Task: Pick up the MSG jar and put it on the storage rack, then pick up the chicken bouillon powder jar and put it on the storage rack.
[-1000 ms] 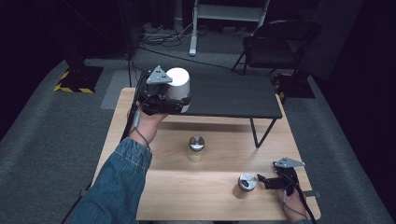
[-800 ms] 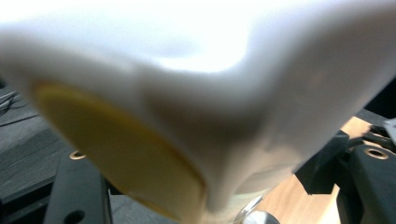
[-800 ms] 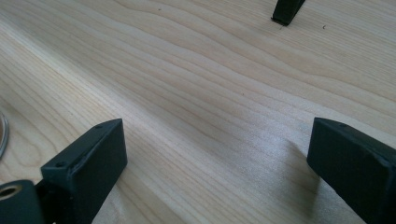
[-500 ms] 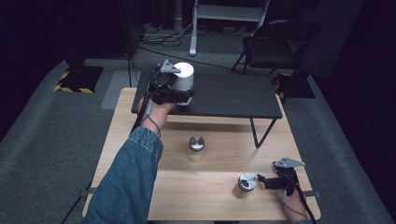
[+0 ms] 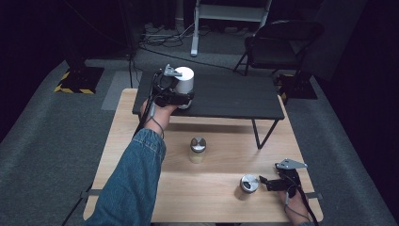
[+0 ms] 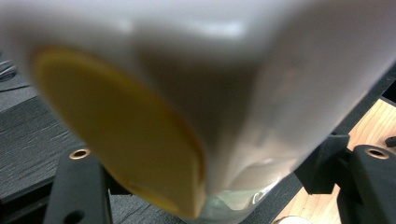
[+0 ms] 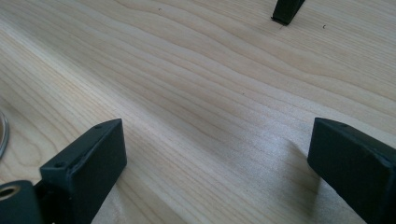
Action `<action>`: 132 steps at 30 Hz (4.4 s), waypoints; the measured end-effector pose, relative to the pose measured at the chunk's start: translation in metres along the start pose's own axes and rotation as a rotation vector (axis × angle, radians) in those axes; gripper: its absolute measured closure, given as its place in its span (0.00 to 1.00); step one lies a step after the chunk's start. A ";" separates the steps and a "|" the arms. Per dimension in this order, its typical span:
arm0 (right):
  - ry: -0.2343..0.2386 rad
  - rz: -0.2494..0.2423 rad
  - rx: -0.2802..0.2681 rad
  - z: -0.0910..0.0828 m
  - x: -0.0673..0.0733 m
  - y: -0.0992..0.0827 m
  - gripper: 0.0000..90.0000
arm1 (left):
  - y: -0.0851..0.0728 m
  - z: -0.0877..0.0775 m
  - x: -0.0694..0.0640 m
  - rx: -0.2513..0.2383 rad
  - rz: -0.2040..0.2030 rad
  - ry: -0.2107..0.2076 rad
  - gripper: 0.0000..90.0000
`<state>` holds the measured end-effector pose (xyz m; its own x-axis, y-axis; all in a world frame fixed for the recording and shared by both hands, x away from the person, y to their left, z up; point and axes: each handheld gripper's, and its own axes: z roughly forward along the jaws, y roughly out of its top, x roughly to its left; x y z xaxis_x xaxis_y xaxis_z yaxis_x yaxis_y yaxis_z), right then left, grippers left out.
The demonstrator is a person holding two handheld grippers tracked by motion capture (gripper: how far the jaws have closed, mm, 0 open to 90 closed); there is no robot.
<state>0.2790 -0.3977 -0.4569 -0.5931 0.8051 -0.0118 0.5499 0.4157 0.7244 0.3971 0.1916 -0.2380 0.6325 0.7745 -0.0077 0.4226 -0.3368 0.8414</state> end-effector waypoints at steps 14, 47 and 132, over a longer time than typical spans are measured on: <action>0.000 0.000 0.000 0.000 0.000 0.000 0.05 | -0.020 -0.033 0.002 -0.075 -0.003 -0.018 0.10; 0.001 -0.001 0.002 0.000 0.000 0.000 0.04 | -0.142 -0.090 -0.021 -0.146 -0.012 0.001 0.08; 0.026 0.007 -0.048 -0.015 -0.003 0.008 0.02 | -0.262 -0.003 -0.031 0.234 -0.055 0.053 0.03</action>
<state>0.2762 -0.4030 -0.4404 -0.6045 0.7965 0.0105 0.5252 0.3887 0.7570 0.2645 0.2577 -0.4565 0.5719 0.8201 -0.0163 0.5980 -0.4033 0.6926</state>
